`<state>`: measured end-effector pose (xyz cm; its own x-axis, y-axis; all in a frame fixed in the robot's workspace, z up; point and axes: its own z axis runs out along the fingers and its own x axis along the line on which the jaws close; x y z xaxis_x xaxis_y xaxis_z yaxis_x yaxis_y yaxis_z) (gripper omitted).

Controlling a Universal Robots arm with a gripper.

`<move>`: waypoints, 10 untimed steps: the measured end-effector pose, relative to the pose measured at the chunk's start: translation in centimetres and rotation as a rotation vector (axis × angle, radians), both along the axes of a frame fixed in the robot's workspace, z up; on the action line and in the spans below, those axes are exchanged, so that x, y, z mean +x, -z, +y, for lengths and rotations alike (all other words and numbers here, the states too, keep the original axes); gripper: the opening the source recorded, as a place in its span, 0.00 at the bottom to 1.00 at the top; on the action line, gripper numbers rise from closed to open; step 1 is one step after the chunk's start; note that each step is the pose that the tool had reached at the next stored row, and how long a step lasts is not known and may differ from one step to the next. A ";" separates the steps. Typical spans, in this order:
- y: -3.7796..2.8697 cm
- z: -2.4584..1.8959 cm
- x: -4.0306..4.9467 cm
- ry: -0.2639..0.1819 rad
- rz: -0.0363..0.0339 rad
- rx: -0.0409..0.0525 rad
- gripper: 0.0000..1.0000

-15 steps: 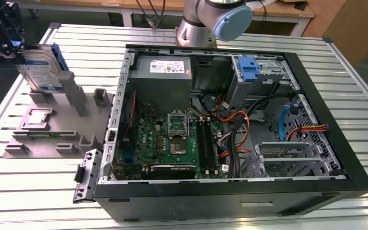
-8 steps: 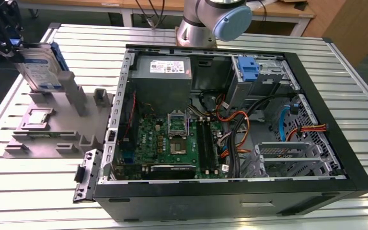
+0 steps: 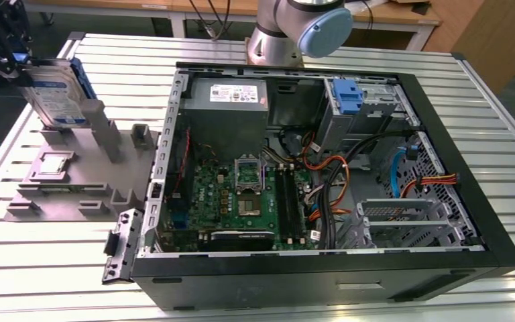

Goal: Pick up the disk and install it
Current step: 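Pick up the disk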

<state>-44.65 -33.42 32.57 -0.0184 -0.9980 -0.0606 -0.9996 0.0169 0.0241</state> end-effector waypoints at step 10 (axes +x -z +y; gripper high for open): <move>-0.28 0.00 0.00 0.000 0.0000 0.0000 0.37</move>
<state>-44.65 -33.42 32.85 -0.0184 -0.9980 -0.0606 -0.9996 0.0169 0.0241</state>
